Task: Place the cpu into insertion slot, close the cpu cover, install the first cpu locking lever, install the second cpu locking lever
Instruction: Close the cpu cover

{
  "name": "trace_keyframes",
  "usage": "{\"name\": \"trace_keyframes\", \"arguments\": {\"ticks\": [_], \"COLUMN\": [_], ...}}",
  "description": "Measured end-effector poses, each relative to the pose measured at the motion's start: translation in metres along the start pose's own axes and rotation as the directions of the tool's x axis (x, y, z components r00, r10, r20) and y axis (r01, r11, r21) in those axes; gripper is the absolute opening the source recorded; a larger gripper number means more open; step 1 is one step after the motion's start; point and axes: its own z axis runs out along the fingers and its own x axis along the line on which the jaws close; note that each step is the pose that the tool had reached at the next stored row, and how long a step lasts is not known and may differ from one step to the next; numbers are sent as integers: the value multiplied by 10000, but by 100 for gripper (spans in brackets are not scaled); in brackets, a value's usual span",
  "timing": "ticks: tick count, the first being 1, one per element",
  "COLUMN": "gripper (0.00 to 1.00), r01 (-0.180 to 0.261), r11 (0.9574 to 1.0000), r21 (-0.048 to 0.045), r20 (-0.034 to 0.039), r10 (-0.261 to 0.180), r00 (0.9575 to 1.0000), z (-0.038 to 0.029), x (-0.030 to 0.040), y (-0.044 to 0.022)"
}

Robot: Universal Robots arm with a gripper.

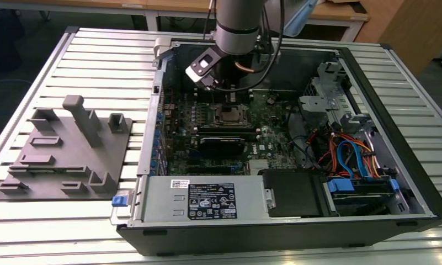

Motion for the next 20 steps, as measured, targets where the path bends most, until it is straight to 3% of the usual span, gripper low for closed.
{"name": "trace_keyframes", "arguments": {"ticks": [7,20], "gripper": [10,10], "r01": [-1,0], "r11": [10000,10000], "r21": [0,3], "r20": [-1,-42], "r10": [1,0], "r00": [10000,10000], "z": [16,86], "x": [3,5], "y": [-119,-155]}}
